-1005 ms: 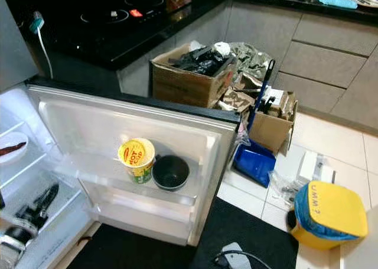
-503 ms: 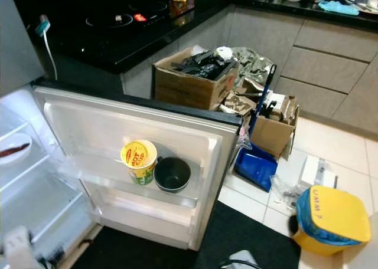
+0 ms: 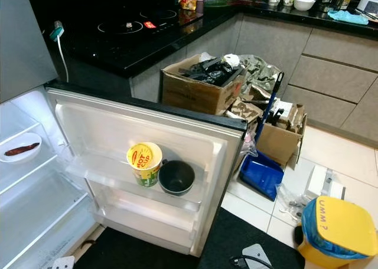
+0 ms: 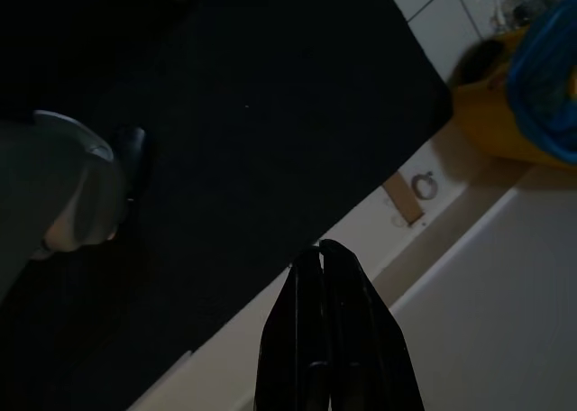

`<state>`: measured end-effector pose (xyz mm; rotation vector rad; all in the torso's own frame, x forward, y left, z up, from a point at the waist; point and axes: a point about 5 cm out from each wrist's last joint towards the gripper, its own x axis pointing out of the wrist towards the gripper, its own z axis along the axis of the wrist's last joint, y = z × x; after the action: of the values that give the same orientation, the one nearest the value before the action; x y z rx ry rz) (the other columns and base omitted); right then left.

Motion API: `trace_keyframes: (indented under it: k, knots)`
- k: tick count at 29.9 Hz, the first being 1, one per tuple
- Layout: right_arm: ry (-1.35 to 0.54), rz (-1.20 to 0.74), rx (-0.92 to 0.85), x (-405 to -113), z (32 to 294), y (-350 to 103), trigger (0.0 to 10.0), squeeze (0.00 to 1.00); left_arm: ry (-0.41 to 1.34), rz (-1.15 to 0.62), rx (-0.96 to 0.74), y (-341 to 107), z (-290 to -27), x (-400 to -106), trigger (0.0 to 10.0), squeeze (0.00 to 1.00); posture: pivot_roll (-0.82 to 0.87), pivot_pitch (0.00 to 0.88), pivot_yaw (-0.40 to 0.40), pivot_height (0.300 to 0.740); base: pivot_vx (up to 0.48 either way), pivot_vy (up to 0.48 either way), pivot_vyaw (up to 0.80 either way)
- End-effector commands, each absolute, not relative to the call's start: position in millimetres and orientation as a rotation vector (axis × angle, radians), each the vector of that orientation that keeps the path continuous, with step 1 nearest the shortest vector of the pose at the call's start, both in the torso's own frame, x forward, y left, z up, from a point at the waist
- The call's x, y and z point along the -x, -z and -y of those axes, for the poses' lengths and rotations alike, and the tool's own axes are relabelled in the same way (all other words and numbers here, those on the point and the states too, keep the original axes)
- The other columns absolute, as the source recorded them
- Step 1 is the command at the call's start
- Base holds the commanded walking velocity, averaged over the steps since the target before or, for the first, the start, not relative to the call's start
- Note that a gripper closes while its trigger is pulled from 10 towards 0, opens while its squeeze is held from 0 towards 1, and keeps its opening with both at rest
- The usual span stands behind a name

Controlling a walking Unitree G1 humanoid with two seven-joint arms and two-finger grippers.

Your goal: Restocking fridge

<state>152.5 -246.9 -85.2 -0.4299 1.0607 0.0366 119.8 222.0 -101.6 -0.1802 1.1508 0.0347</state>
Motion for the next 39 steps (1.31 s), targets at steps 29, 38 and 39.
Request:
trace_keyframes:
  k: [29, 38, 39]
  knots:
    - [-0.127, -1.079, 0.323, -153.0, 230.8, 89.0, 10.0, 0.00, 0.069, -1.220, 0.072, 108.8, -200.2, -111.2, 10.0, 0.00, -0.06, 0.000, -0.026, 0.740, 0.000, -0.455, 0.23]
    - [-0.148, -1.082, 0.307, -151.7, 229.9, 89.4, 10.0, 0.00, 0.044, -1.212, 0.049, 106.9, -207.8, -114.2, 10.0, 0.00, -0.07, 0.000, -0.026, 0.740, 0.000, -0.034, 0.78]
    - [-0.153, -1.083, 0.306, -151.4, 229.8, 89.5, 10.0, 0.00, 0.046, -1.212, 0.044, 106.4, -211.3, -113.4, 10.0, 0.00, -0.07, 0.000, -0.024, 0.740, 0.000, 0.000, 0.78]
